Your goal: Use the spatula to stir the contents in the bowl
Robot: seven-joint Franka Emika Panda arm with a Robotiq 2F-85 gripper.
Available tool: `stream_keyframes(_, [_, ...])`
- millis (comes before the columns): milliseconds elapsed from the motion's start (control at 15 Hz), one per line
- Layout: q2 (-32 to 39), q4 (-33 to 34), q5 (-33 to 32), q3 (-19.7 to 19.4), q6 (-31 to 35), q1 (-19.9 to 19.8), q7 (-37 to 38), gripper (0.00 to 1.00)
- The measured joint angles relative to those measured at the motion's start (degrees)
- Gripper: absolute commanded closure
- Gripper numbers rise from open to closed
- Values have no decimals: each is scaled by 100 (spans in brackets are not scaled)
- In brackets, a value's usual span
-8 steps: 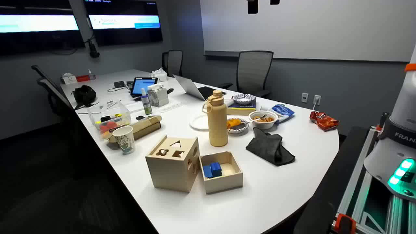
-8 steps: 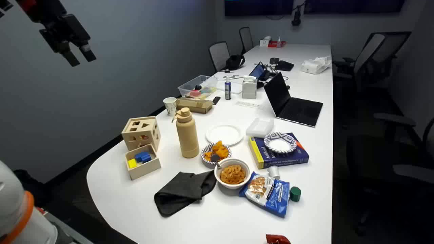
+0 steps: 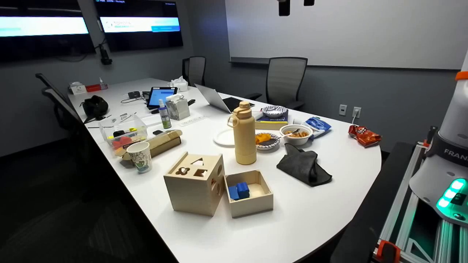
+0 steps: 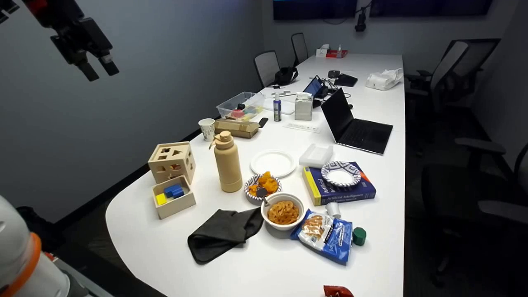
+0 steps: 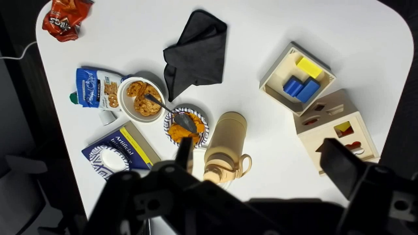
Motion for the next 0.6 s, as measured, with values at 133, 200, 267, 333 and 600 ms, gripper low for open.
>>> stream_keyframes(133, [104,7,-7,-185,3,0,-215,0])
stream_keyframes(200, [177,12,-8,-322,10,1,-398,0])
stream_keyframes(267, [264,21,-8,-479,30,3,-614,0])
stream_keyframes(333, [369,40,-11,-644,42,4,-869,0])
stream_keyframes(600, [962,188,-29,-1300,230,13,-2029,0])
